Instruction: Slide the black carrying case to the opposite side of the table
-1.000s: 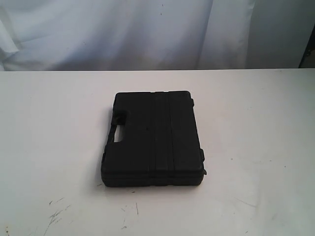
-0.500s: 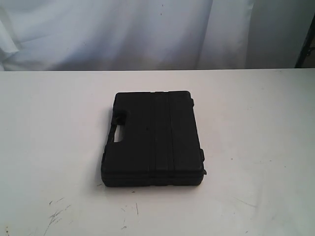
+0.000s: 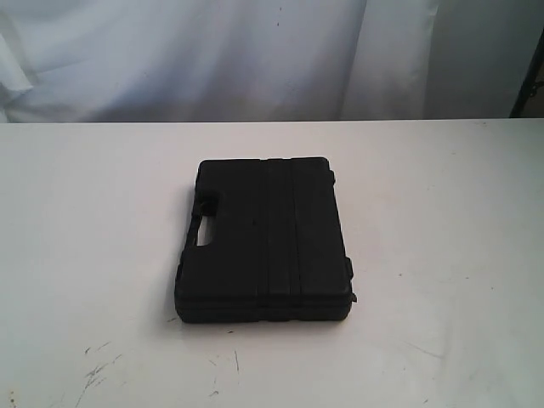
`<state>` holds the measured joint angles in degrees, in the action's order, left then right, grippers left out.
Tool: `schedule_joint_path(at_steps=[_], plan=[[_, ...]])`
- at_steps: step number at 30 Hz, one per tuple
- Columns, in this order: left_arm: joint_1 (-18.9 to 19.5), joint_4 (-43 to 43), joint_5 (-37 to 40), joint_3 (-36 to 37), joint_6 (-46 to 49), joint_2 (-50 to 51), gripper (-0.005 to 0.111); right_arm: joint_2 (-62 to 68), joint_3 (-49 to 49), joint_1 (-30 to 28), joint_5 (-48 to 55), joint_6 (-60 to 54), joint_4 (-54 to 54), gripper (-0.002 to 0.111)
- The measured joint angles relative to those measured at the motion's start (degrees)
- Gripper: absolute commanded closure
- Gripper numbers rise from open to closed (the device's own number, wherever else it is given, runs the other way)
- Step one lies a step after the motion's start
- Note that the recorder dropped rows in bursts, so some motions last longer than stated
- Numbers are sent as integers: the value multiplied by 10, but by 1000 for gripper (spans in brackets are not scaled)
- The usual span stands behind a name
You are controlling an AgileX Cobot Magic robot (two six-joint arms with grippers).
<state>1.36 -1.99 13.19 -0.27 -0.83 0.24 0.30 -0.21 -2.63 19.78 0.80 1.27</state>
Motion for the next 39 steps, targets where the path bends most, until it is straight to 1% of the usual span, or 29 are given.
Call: schedule_joint_path(at_steps=[26,30,32,34,36,39], plan=[[0,0,-2,0,0,0,107,0,0,0,1,1,0,108],[0,0,-33,0,0,0,107,0,0,0,1,1,0,108],[0,0,-107,0,0,0,107,0,0,0,1,1,0,108],[0,0,-161,0,0,0,107,0,0,0,1,1,0,108],[0,0,-186,0,0,0,107,0,0,0,1,1,0,108],[0,0,-200,0,0,0,107,0,0,0,1,1,0,108]])
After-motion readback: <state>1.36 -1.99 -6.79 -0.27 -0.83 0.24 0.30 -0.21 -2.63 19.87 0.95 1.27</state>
